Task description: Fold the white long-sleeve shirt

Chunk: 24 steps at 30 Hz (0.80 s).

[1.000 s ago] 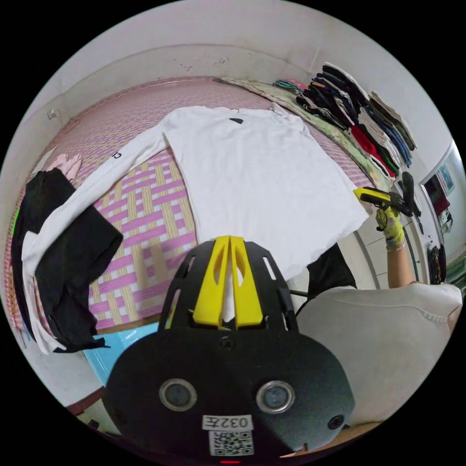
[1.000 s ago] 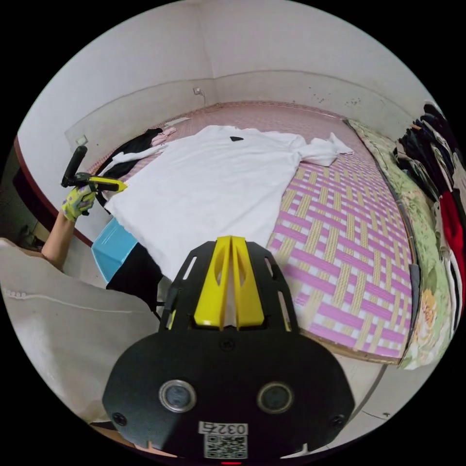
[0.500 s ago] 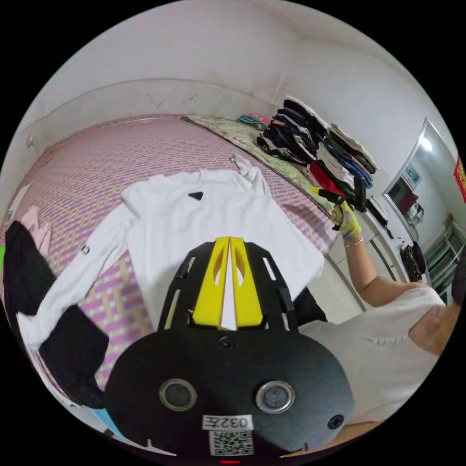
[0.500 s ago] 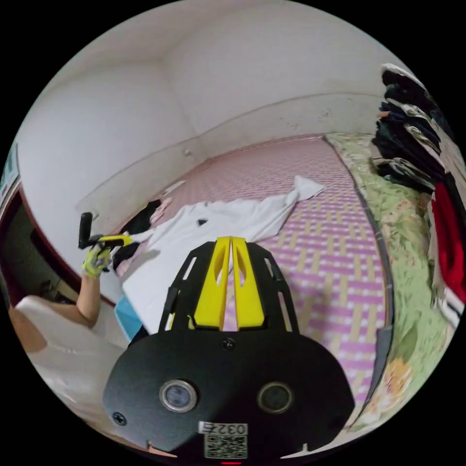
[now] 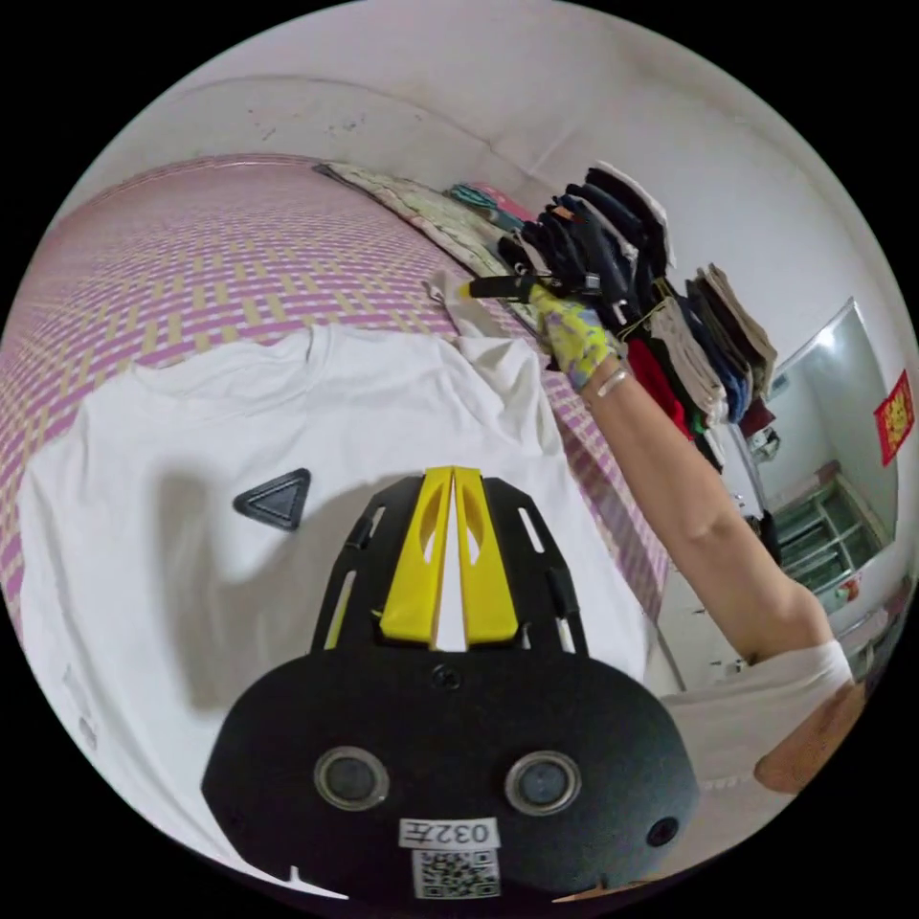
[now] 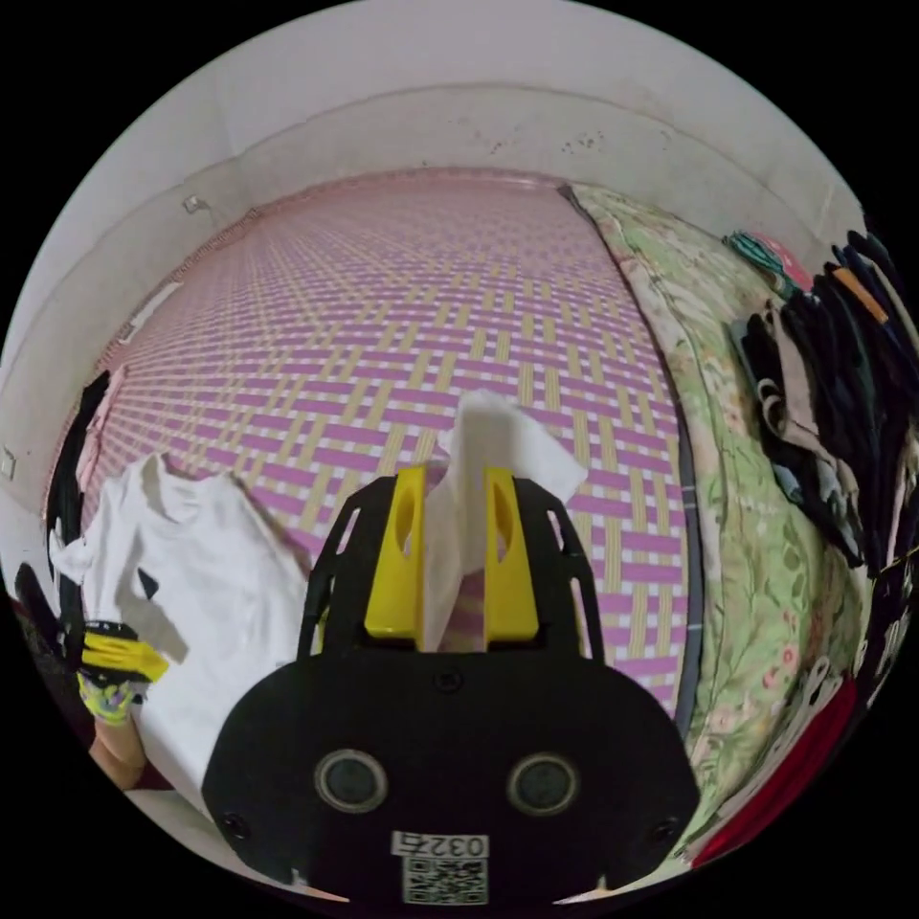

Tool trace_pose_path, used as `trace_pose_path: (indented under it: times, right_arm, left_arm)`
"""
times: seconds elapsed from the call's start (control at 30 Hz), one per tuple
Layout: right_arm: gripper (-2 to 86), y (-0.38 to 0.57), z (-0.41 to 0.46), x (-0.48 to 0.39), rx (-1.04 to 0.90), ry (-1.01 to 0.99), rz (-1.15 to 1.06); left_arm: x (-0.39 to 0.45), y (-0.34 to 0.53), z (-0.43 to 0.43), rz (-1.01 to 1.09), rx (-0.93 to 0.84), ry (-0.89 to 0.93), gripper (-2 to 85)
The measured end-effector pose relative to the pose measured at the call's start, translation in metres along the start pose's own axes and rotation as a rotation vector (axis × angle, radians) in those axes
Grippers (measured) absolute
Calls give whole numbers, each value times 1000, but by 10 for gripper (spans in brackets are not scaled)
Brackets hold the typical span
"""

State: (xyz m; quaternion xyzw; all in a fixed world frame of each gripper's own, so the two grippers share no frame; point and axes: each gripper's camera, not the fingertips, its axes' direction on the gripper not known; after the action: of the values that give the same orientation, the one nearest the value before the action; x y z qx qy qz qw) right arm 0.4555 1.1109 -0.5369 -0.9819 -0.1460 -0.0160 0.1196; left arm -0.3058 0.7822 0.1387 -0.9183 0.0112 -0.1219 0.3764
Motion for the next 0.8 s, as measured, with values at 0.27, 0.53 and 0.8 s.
trace_pose_path:
  times: [0.27,0.53,0.8]
  right_arm:
    - [-9,58,-112,41,381,-103,77]
    - [3,315,-232,81,591,-161,266]
    - [60,504,-171,74,395,-84,568]
  left_arm:
    - [-14,-29,-4,-125,-65,48,-9]
    - [-35,-44,-24,-216,-46,188,-9]
    - [-33,-57,-41,-228,-48,218,-9]
